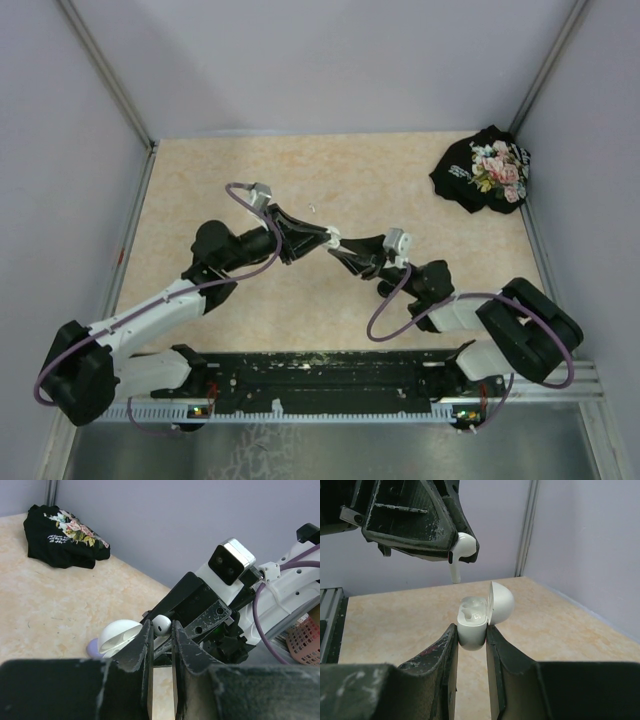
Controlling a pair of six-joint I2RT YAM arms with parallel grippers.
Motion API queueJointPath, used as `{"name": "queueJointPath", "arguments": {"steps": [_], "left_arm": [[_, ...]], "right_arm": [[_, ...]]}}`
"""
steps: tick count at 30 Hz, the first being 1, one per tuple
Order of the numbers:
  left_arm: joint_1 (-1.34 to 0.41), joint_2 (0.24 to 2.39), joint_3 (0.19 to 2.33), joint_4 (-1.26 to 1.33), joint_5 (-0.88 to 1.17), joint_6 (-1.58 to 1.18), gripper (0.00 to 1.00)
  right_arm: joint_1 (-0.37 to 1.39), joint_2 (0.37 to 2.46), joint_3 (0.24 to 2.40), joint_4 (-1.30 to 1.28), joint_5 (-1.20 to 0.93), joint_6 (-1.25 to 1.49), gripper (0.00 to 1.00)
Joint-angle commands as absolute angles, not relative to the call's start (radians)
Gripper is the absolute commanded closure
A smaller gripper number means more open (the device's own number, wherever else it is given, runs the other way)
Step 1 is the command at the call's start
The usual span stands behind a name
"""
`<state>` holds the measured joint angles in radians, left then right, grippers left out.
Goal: Insert the wireless bluetooth earbuds into the charging case
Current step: Pick up the earbud from the center of the board.
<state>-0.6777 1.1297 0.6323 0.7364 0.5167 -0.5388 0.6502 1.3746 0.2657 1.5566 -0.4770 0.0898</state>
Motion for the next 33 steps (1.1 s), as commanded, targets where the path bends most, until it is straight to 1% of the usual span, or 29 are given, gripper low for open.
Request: {"name": "queueJointPath", "arguments": {"steps": [1, 13, 33], "left_arm": [[-0.688, 1.134, 0.622, 0.798, 0.518, -0.565, 0.99], [-0.718, 1.158, 0.608, 0.819, 0.471, -0.571, 0.99], [-0.724, 1.137, 0.602, 0.711, 0.395, -0.507, 0.99]], "right_arm": [[0.667, 1.342, 0.298, 1.726, -0.481, 0.093, 1.0], [0.676, 1.327, 0.294, 1.725, -0.456, 0.077, 1.0], [0.677, 1.303, 0.281, 1.726, -0.443, 0.065, 1.0]]}}
